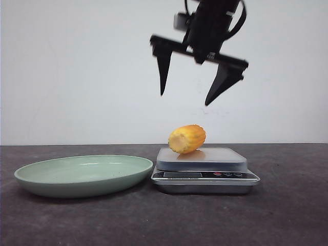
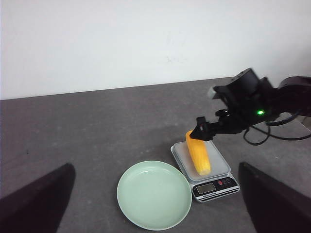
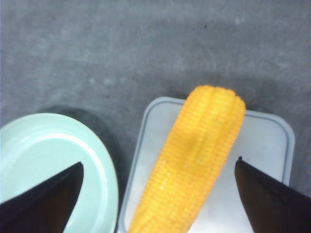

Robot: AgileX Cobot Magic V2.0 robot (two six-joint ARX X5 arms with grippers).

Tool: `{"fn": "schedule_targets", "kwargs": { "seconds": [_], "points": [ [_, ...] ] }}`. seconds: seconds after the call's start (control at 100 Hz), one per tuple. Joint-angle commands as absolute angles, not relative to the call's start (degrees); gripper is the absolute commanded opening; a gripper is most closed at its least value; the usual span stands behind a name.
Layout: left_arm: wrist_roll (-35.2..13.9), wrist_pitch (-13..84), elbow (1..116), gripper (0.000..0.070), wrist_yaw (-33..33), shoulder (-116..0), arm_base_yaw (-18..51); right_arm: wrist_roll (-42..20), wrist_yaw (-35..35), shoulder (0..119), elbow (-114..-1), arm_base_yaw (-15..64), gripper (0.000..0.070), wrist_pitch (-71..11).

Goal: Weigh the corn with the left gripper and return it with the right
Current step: 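Lower the right gripper over the corn on the scale, then grasp the corn with the right gripper and lift it off the scale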

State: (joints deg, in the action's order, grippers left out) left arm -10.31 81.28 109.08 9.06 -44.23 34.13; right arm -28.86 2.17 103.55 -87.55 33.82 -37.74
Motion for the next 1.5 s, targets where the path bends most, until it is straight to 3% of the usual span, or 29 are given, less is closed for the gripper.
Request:
{"fn": "schedule_targets", "kwargs": {
  "seconds": [0.0, 0.36, 0.48, 0.62, 0.87, 1.13, 1.38, 1.49],
  "points": [
    [-10.8, 83.2, 110.2, 0.07, 9.0, -44.5, 34.5, -29.9, 3.1, 106.1, -88.9, 34.3, 0.061, -38.3],
    [-9.8, 83.2, 110.2, 0.07, 9.0, -44.5, 34.5, -31.7, 3.5, 110.2, -88.9, 34.4, 0.0595, -41.5],
    [-9.8, 83.2, 110.2, 0.07, 9.0, -44.5, 34.5, -32.4, 2.8, 110.9, -88.9, 34.5, 0.0457, -41.7],
    [-9.7, 83.2, 110.2, 0.07, 9.0, -44.5, 34.5, -32.4, 2.2, 111.3, -88.9, 34.6, 0.0379, -42.4],
    [-9.5, 83.1, 110.2, 0.07, 9.2, -44.5, 34.5, -31.9, 2.2, 112.0, -88.9, 35.2, 0.0, -43.5],
    [-9.5, 83.1, 110.2, 0.07, 9.2, -44.5, 34.5, -29.6, 5.0, 108.9, -88.9, 35.8, 0.0, -42.4],
    [-9.5, 82.3, 110.2, 0.07, 9.2, -44.6, 34.5, -26.8, 12.4, 99.8, -91.7, 39.1, 0.0, -33.3],
    [-9.5, 80.9, 110.2, 0.07, 9.2, -44.6, 34.5, -23.4, 12.5, 97.0, -95.7, 41.1, 0.0, -29.6]
  ]
}}
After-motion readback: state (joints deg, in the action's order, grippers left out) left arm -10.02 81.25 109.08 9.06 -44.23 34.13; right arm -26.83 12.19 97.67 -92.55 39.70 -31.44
